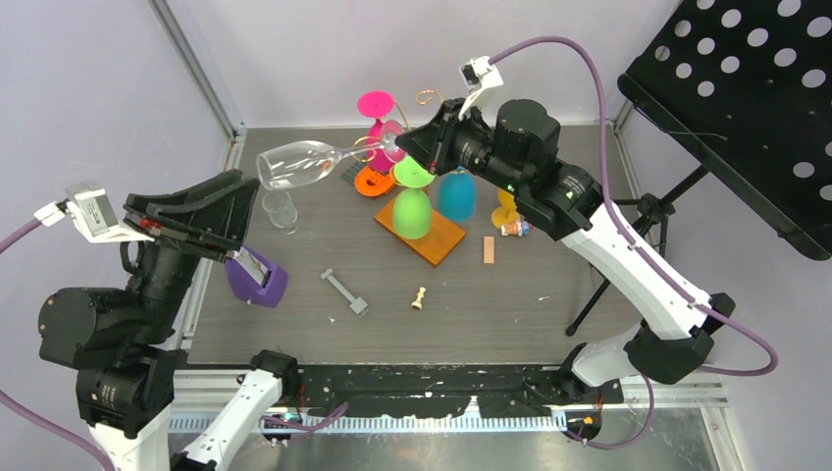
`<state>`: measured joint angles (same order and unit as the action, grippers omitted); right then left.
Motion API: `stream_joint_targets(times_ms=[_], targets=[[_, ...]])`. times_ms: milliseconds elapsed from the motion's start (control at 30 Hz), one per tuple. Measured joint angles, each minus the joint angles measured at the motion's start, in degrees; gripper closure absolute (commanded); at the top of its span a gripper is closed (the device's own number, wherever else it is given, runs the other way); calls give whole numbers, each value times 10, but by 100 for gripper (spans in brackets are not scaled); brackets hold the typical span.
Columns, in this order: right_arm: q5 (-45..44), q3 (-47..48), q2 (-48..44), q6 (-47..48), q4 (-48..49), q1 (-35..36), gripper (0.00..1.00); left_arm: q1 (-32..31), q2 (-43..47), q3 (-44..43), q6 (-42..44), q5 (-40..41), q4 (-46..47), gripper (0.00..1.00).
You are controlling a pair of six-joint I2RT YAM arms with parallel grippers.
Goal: Place the wine glass upside down on the wine glass rack
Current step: Turn the wine glass upside down at the wine rack.
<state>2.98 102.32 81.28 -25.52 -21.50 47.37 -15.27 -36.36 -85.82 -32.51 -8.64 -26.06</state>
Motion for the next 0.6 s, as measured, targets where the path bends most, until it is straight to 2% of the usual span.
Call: stream_joint_targets(times_ms=[333, 600], targets=[[-72, -67, -46, 31, 5, -7, 95, 0, 4, 0, 1, 1, 1, 49], [-90, -93, -115, 147, 23, -12, 95, 0, 6, -2, 8, -6, 1, 33]])
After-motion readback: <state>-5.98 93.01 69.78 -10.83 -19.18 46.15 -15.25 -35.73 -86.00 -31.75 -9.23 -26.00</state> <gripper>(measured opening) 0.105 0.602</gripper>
